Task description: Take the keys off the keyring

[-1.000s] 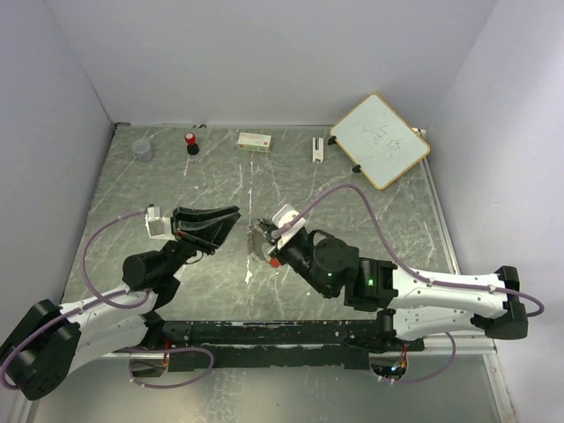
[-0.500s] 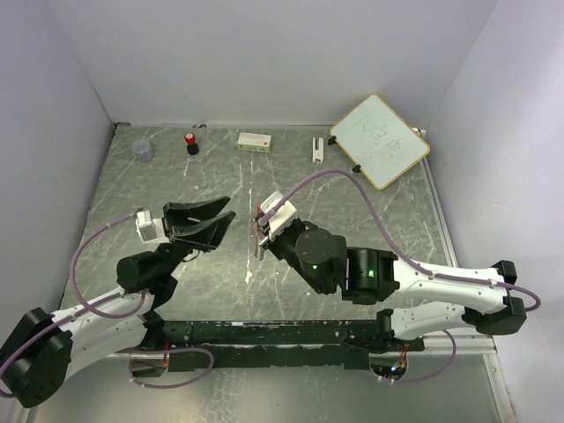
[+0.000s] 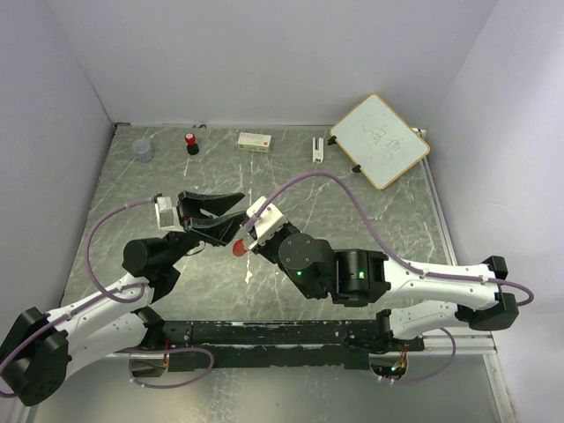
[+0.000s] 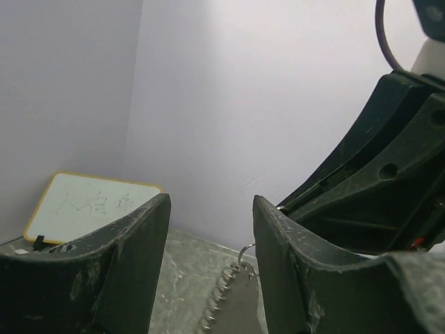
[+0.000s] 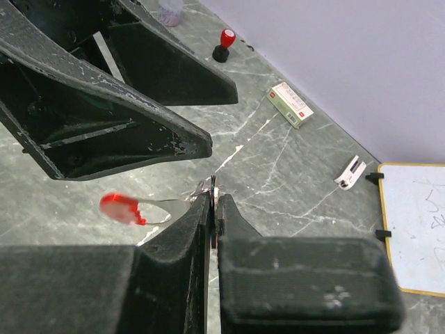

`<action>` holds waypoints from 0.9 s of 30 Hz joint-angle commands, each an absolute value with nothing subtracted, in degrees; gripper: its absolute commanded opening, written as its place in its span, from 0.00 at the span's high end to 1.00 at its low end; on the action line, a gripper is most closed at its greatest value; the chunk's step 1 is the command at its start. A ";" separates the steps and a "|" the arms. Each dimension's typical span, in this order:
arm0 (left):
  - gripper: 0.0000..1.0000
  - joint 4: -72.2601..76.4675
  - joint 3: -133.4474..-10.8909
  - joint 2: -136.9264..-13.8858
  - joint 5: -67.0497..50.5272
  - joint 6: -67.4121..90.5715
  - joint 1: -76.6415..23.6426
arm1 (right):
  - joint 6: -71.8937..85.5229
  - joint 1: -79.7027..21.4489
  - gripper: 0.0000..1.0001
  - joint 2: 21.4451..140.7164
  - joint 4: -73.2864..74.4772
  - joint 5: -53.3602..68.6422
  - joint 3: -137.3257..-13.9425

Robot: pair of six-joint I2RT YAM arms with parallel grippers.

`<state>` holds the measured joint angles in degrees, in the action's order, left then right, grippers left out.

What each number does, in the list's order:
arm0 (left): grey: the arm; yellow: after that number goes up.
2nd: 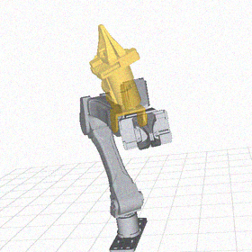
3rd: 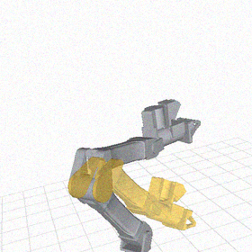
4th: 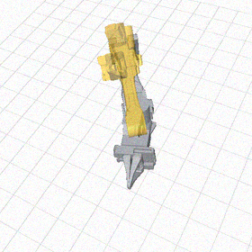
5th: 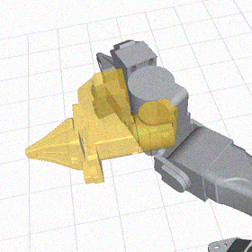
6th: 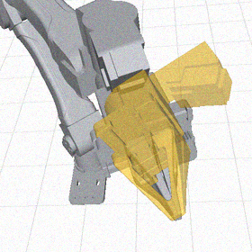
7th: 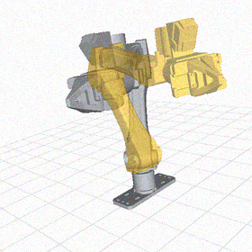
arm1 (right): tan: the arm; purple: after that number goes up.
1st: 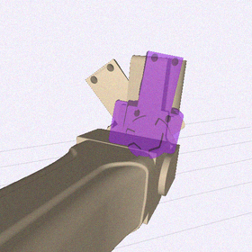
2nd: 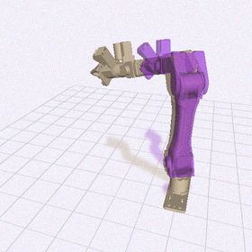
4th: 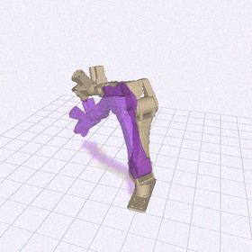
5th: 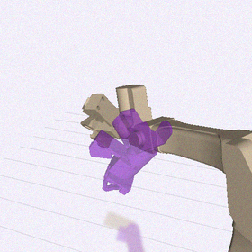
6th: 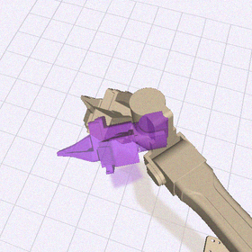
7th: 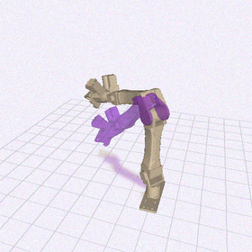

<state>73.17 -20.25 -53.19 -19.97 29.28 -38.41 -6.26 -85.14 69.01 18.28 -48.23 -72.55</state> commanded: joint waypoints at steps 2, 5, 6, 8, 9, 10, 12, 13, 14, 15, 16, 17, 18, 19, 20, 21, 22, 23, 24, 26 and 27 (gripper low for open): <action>0.42 70.02 -19.65 -51.41 -20.37 27.49 -38.76 | -7.62 -86.38 1.00 67.31 15.19 -51.10 -73.49; 0.48 67.81 -19.40 -50.75 -19.01 26.35 -38.75 | -7.91 -86.61 1.00 67.15 14.79 -51.25 -73.39; 0.48 67.04 -19.60 -50.64 -18.78 25.91 -38.75 | -8.03 -86.73 1.00 67.15 14.71 -51.32 -73.39; 0.49 65.94 -20.04 -50.57 -19.19 25.18 -38.74 | -8.29 -86.92 1.00 67.07 14.45 -51.56 -73.30; 0.49 65.59 -20.30 -50.68 -19.58 25.02 -38.76 | -8.39 -86.97 1.00 67.06 14.35 -51.70 -73.24; 0.49 65.40 -20.49 -50.85 -20.10 24.97 -38.76 | -8.50 -87.11 1.00 67.06 14.19 -51.84 -73.09; 0.49 65.50 -20.73 -51.51 -21.09 24.87 -38.71 | -8.76 -87.19 1.00 66.96 13.75 -52.08 -72.89; 0.49 65.76 -20.77 -51.89 -21.62 24.87 -38.75 | -8.86 -87.19 1.00 66.88 13.64 -52.24 -72.79; 0.48 66.18 -20.78 -52.24 -22.10 24.87 -38.75 | -8.92 -87.32 1.00 66.88 13.48 -52.29 -72.70; 0.48 66.46 -20.85 -52.48 -22.58 24.81 -38.76 | -8.96 -87.38 1.00 66.74 13.39 -52.36 -72.64; 0.48 66.52 -21.05 -52.75 -23.09 24.68 -38.75 | -9.03 -87.38 1.00 66.71 13.29 -52.45 -72.56; 0.47 66.61 -21.29 -52.94 -23.67 24.57 -38.76 | -9.05 -87.43 1.00 66.69 13.27 -52.64 -72.47; 0.47 66.81 -21.41 -53.18 -24.33 24.45 -38.76 | -9.05 -87.46 1.00 66.56 13.21 -52.85 -72.38; 0.47 67.12 -21.47 -53.24 -24.83 24.36 -38.75 | -9.05 -87.49 1.00 66.53 13.19 -52.94 -72.27; 0.47 67.67 -21.41 -53.31 -25.24 24.30 -38.76 | -9.05 -87.55 1.00 66.48 13.18 -53.10 -72.23; 0.46 68.33 -21.25 -53.30 -25.50 24.33 -38.75 | -8.99 -87.62 1.00 66.43 13.23 -53.23 -72.17; 0.45 68.79 -21.07 -53.23 -25.57 24.34 -38.76 | -8.90 -87.63 1.00 66.37 13.27 -53.19 -72.09; 0.45 69.14 -21.01 -53.18 -25.68 24.28 -38.76 | -8.88 -87.70 1.00 66.22 13.23 -53.25 -72.05; 0.45 69.24 -21.01 -53.15 -25.67 24.19 -38.75 | -8.88 -87.71 1.00 66.16 13.18 -53.21 -71.85; 0.45 69.24 -20.99 -53.08 -25.75 24.09 -38.76 | -8.96 -87.73 1.00 66.09 12.97 -53.30 -71.61; 0.45 69.38 -20.93 -52.92 -25.72 24.08 -38.76 | -8.96 -87.79 1.00 65.95 12.93 -53.29 -71.49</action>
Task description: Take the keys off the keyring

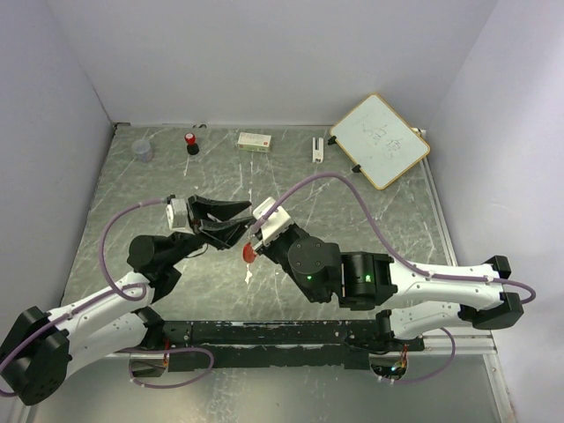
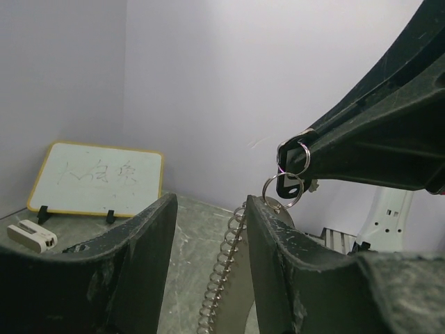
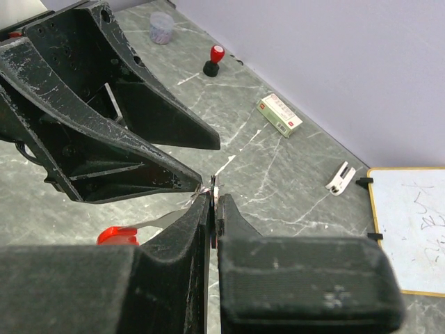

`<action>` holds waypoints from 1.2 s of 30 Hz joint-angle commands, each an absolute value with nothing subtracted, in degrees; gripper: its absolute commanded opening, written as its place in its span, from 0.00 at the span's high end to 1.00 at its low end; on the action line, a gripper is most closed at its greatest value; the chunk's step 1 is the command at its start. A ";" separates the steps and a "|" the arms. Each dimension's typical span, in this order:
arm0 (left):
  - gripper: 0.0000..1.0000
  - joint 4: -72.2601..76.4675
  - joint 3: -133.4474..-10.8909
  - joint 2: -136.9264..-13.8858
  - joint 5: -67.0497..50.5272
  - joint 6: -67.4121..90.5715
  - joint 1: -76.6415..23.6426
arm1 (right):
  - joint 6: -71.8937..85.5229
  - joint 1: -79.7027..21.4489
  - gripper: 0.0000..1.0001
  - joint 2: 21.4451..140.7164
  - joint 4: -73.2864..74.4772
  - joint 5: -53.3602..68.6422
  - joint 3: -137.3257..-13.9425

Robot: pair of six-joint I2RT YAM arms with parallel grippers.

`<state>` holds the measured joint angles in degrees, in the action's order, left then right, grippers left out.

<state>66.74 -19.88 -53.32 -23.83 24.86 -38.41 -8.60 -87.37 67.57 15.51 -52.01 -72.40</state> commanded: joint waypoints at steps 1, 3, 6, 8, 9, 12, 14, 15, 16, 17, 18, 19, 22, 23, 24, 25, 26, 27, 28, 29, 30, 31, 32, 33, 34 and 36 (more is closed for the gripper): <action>0.45 69.77 -20.63 -52.85 -25.48 24.16 -38.76 | -9.01 -87.80 1.00 65.95 12.87 -53.39 -71.39; 0.44 70.92 -19.84 -52.37 -24.67 24.33 -38.76 | -9.05 -87.87 1.00 66.00 12.82 -53.50 -71.32; 0.44 72.62 -18.78 -51.08 -23.62 24.35 -38.75 | -9.05 -87.83 1.00 66.01 12.77 -53.62 -71.20; 0.43 73.03 -18.53 -50.43 -23.28 24.22 -38.74 | -9.05 -87.91 1.00 66.09 12.66 -53.69 -71.04; 0.43 72.74 -18.69 -50.33 -23.43 24.18 -38.76 | -9.13 -87.94 1.00 66.01 12.51 -53.69 -70.95; 0.44 71.27 -19.84 -50.78 -25.01 23.95 -38.76 | -9.31 -87.90 1.00 65.93 12.23 -53.62 -70.84; 0.43 71.68 -20.28 -51.53 -26.21 24.35 -38.76 | -9.38 -87.93 1.00 65.85 12.06 -53.64 -70.75; 0.43 72.10 -20.42 -51.95 -26.71 24.57 -38.76 | -9.32 -87.97 1.00 65.90 12.03 -53.64 -70.71; 0.43 72.37 -20.52 -52.39 -27.23 24.72 -38.76 | -9.32 -88.03 1.00 65.81 12.00 -53.67 -70.67; 0.43 72.42 -20.68 -52.75 -27.49 24.84 -38.72 | -9.33 -88.01 1.00 65.75 11.96 -53.62 -70.66; 0.42 72.38 -20.86 -53.15 -27.67 24.87 -38.75 | -9.24 -88.04 1.00 65.81 12.03 -53.59 -70.66; 0.42 72.65 -20.99 -53.47 -28.13 24.87 -38.76 | -9.15 -88.11 1.00 65.73 12.08 -53.49 -70.66; 0.42 74.22 -21.20 -54.32 -29.12 25.34 -38.74 | -9.05 -88.19 1.00 65.72 12.13 -53.32 -70.58; 0.42 74.50 -21.37 -54.49 -29.29 25.44 -38.70 | -9.05 -88.17 1.00 65.73 12.03 -53.33 -70.49; 0.42 74.53 -21.56 -54.68 -29.57 25.42 -38.70 | -9.05 -88.20 1.00 65.66 12.07 -53.26 -70.42; 0.42 74.53 -21.79 -54.80 -29.91 25.40 -38.73 | -9.05 -88.17 1.00 65.72 12.04 -53.23 -70.40; 0.42 74.60 -21.99 -54.86 -30.23 25.44 -38.71 | -9.20 -88.26 1.00 65.63 11.92 -53.20 -70.32; 0.42 74.73 -22.17 -55.00 -30.38 25.53 -38.75 | -9.20 -88.30 1.00 65.62 11.87 -53.12 -70.28; 0.42 74.90 -22.26 -55.08 -30.47 25.64 -38.75 | -9.27 -88.26 1.00 65.51 11.72 -53.13 -70.17; 0.43 75.07 -22.32 -55.21 -30.69 25.78 -38.74 | -9.31 -88.29 1.00 65.52 11.65 -53.12 -70.16; 0.43 75.39 -22.33 -55.38 -30.96 25.96 -38.75 | -9.32 -88.25 1.00 65.45 11.61 -53.09 -70.06; 0.43 75.67 -22.46 -55.54 -31.18 26.20 -38.74 | -9.38 -88.30 1.00 65.46 11.54 -53.09 -70.01; 0.43 76.00 -22.42 -55.73 -31.46 26.46 -38.76 | -9.40 -88.25 1.00 65.48 11.43 -53.08 -69.92; 0.43 76.45 -22.51 -56.00 -31.87 26.72 -38.76 | -9.51 -88.29 1.00 65.41 11.38 -53.03 -69.88; 0.43 76.84 -22.51 -56.25 -32.24 26.98 -38.72 | -9.54 -88.31 1.00 65.36 11.34 -53.01 -69.88; 0.44 76.87 -22.74 -56.59 -32.75 27.36 -38.76 | -9.66 -88.33 1.00 65.33 11.17 -53.07 -69.80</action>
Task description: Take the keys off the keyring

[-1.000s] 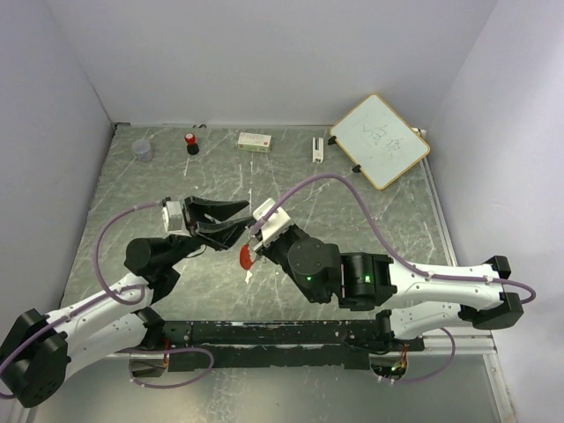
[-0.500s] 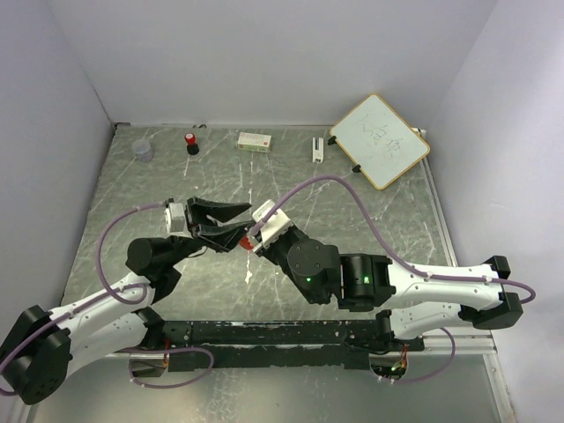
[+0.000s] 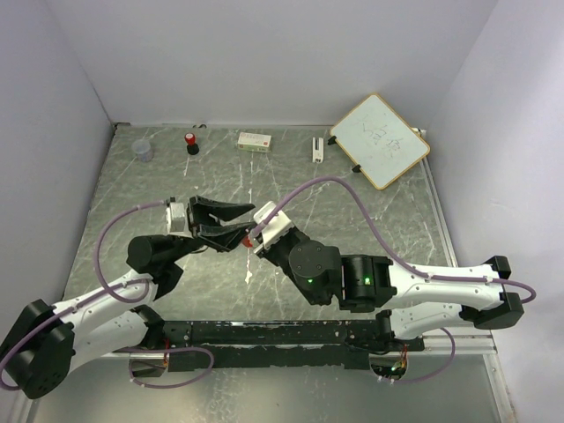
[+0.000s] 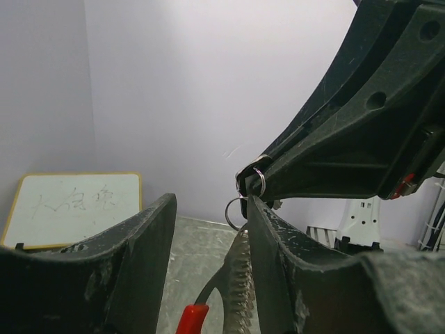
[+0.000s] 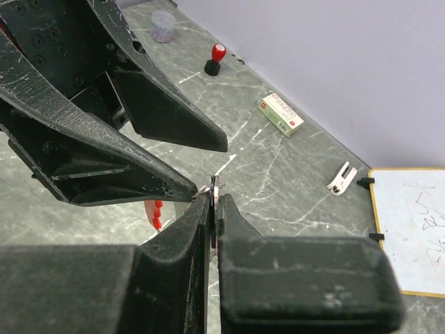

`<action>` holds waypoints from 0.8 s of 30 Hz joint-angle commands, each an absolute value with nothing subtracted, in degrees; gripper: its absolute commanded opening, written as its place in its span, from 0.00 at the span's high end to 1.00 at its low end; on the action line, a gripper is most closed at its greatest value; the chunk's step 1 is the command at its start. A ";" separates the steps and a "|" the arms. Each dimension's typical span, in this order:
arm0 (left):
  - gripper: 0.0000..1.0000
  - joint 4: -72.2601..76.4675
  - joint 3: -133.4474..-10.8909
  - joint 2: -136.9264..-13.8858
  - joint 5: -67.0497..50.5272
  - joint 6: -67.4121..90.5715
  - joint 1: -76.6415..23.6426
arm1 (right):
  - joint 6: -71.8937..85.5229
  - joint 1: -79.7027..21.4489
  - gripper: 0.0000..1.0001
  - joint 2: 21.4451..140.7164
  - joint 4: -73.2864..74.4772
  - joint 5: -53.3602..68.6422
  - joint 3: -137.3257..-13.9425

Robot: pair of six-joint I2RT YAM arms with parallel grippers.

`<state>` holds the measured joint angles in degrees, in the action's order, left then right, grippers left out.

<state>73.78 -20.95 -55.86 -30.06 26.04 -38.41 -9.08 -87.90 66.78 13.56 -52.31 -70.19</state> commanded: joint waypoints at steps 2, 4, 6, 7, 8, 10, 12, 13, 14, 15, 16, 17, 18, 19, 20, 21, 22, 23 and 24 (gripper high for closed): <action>0.46 76.70 -23.02 -56.96 -33.35 27.50 -38.76 | -9.88 -88.34 1.00 65.30 10.96 -53.08 -69.79; 0.47 76.89 -23.32 -57.45 -34.01 27.81 -38.70 | -10.09 -88.34 1.00 65.21 10.67 -52.97 -69.82; 0.49 77.06 -23.59 -57.86 -34.58 28.03 -38.76 | -10.31 -88.38 1.00 65.17 10.35 -52.82 -69.84; 0.49 77.11 -23.68 -57.97 -35.05 28.09 -38.70 | -10.41 -88.40 1.00 65.26 10.24 -52.77 -69.79; 0.50 77.23 -23.83 -58.30 -35.37 28.19 -38.75 | -10.50 -88.34 1.00 65.34 10.12 -52.67 -69.87; 0.51 77.40 -24.12 -58.67 -35.99 28.34 -38.76 | -10.63 -88.37 1.00 65.52 10.13 -52.50 -70.06; 0.53 77.88 -24.35 -59.07 -36.63 28.68 -38.76 | -10.63 -88.34 1.00 65.80 10.28 -52.44 -70.16; 0.53 78.14 -24.56 -59.28 -36.98 28.81 -38.76 | -10.63 -88.40 1.00 65.81 10.28 -52.41 -70.23; 0.54 78.34 -24.82 -59.52 -37.49 29.08 -38.75 | -10.63 -88.34 1.00 65.88 10.27 -52.33 -70.29; 0.55 78.51 -24.94 -59.92 -37.85 29.33 -38.76 | -10.71 -88.38 1.00 65.88 10.16 -52.27 -70.23; 0.57 78.69 -25.17 -60.22 -38.22 29.53 -38.72 | -10.64 -88.41 1.00 65.79 10.13 -52.15 -70.35; 0.59 78.92 -25.27 -60.44 -38.56 29.67 -38.75 | -10.64 -88.36 1.00 65.88 10.11 -52.06 -70.38; 0.61 79.18 -25.23 -60.70 -38.77 29.82 -38.76 | -10.59 -88.38 1.00 65.85 10.06 -52.05 -70.32; 0.64 79.67 -25.29 -60.91 -39.07 30.00 -38.75 | -10.56 -88.43 1.00 65.83 10.06 -51.97 -70.36; 0.68 79.95 -25.31 -61.12 -39.22 30.04 -38.76 | -10.50 -88.50 1.00 65.80 10.04 -51.90 -70.33; 0.71 80.09 -25.30 -61.23 -39.30 30.13 -38.72 | -10.46 -88.44 1.00 65.80 9.98 -51.86 -70.24; 0.74 80.00 -25.49 -61.37 -39.44 30.07 -38.74 | -10.42 -88.44 1.00 65.79 9.97 -51.82 -70.17; 0.75 79.92 -25.61 -61.45 -39.65 30.02 -38.76 | -10.38 -88.45 1.00 65.77 9.97 -51.73 -70.14; 0.77 80.05 -25.77 -61.54 -39.91 30.03 -38.76 | -10.37 -88.46 1.00 65.78 9.91 -51.70 -70.08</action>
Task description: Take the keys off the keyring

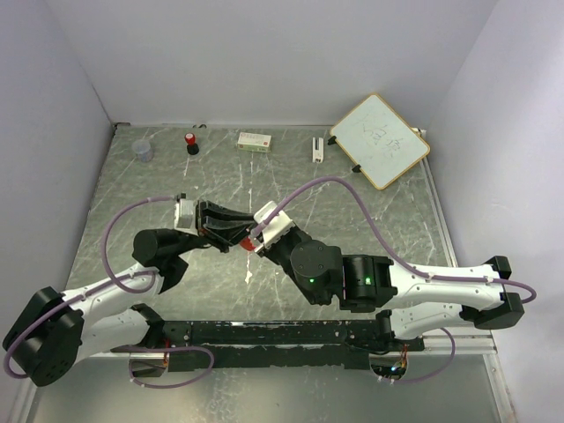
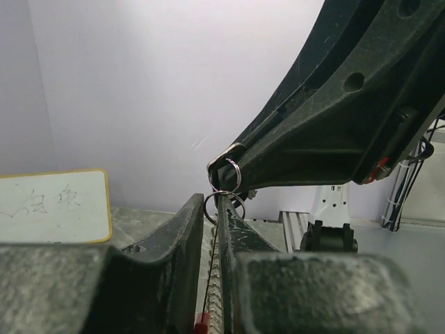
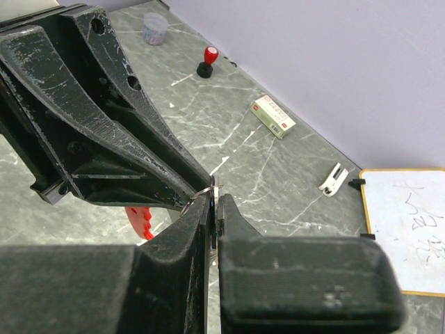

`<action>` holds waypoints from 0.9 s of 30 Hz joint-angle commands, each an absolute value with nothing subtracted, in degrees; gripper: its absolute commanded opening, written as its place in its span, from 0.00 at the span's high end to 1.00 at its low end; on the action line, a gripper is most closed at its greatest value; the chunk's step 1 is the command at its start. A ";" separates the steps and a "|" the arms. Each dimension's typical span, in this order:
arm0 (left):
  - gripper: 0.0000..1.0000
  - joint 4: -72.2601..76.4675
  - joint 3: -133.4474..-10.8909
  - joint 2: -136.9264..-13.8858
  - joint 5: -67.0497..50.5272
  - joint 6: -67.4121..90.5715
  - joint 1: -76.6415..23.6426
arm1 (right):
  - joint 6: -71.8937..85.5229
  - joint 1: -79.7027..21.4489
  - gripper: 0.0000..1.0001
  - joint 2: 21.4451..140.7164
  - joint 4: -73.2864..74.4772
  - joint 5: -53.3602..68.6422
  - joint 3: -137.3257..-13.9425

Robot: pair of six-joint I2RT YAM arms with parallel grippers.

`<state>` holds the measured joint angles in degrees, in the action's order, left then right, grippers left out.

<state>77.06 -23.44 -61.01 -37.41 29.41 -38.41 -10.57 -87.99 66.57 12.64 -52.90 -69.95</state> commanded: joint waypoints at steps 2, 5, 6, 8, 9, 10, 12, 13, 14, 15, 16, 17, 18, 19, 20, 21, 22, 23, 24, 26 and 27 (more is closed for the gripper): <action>0.84 80.61 -25.94 -61.76 -40.30 30.25 -38.74 | -10.28 -88.47 1.00 65.85 9.81 -51.88 -69.97; 0.90 81.49 -25.97 -61.83 -40.07 30.44 -38.76 | -10.28 -88.58 1.00 65.84 9.76 -52.07 -69.87; 0.92 81.50 -25.81 -61.68 -39.45 30.34 -38.76 | -10.28 -88.55 1.00 65.88 9.76 -52.11 -69.93; 0.93 80.78 -25.13 -61.18 -37.68 29.49 -38.76 | -10.20 -88.57 1.00 65.69 9.77 -52.33 -69.93; 0.93 80.57 -24.64 -60.65 -36.70 29.12 -38.72 | -10.20 -88.62 1.00 65.60 9.75 -52.41 -69.87; 0.93 80.47 -24.26 -60.25 -35.71 28.81 -38.73 | -10.12 -88.65 1.00 65.47 9.75 -52.44 -69.80; 0.93 79.73 -23.69 -59.45 -33.77 28.09 -38.76 | -9.98 -88.73 1.00 65.47 9.97 -52.58 -69.73; 0.93 79.43 -23.51 -59.09 -32.74 27.76 -38.76 | -9.87 -88.69 1.00 65.50 10.23 -52.57 -69.78; 0.93 79.27 -23.18 -58.73 -31.87 27.55 -38.80 | -9.73 -88.73 1.00 65.63 10.46 -52.64 -69.87; 0.93 79.00 -23.00 -58.37 -30.81 27.33 -38.77 | -9.63 -88.79 1.00 65.73 10.72 -52.62 -69.94; 0.93 78.74 -22.87 -58.02 -29.92 27.14 -38.76 | -9.54 -88.83 1.00 65.92 10.87 -52.62 -69.98; 0.93 78.61 -22.80 -57.75 -29.33 27.00 -38.75 | -9.52 -88.82 1.00 66.03 10.89 -52.68 -69.99; 0.93 78.69 -22.70 -57.48 -28.95 26.98 -38.76 | -9.42 -88.93 1.00 66.08 10.85 -52.75 -69.85; 0.93 78.95 -22.61 -57.35 -28.54 27.05 -38.72 | -9.33 -88.94 1.00 66.05 10.83 -52.91 -69.71; 0.93 79.38 -22.40 -57.37 -28.20 27.25 -38.73 | -9.27 -89.00 1.00 65.99 10.67 -52.99 -69.51; 0.93 79.93 -22.33 -57.32 -27.90 27.59 -38.76 | -9.12 -88.99 1.00 65.93 10.64 -52.91 -69.19; 0.93 80.29 -22.20 -57.27 -27.56 27.87 -38.74 | -9.00 -88.96 1.00 65.85 10.59 -52.77 -69.00; 0.93 80.54 -22.14 -57.22 -27.37 28.06 -38.76 | -8.90 -89.00 1.00 65.68 10.44 -52.74 -68.76; 0.93 80.77 -22.16 -57.37 -27.19 28.23 -38.74 | -8.80 -89.03 1.00 65.49 10.31 -52.60 -68.59; 0.93 81.59 -22.20 -57.46 -26.99 28.57 -38.76 | -8.67 -89.05 1.00 65.30 10.09 -52.35 -68.27; 0.93 82.03 -22.15 -57.70 -26.79 28.83 -38.76 | -8.47 -89.03 1.00 65.23 10.06 -52.30 -68.15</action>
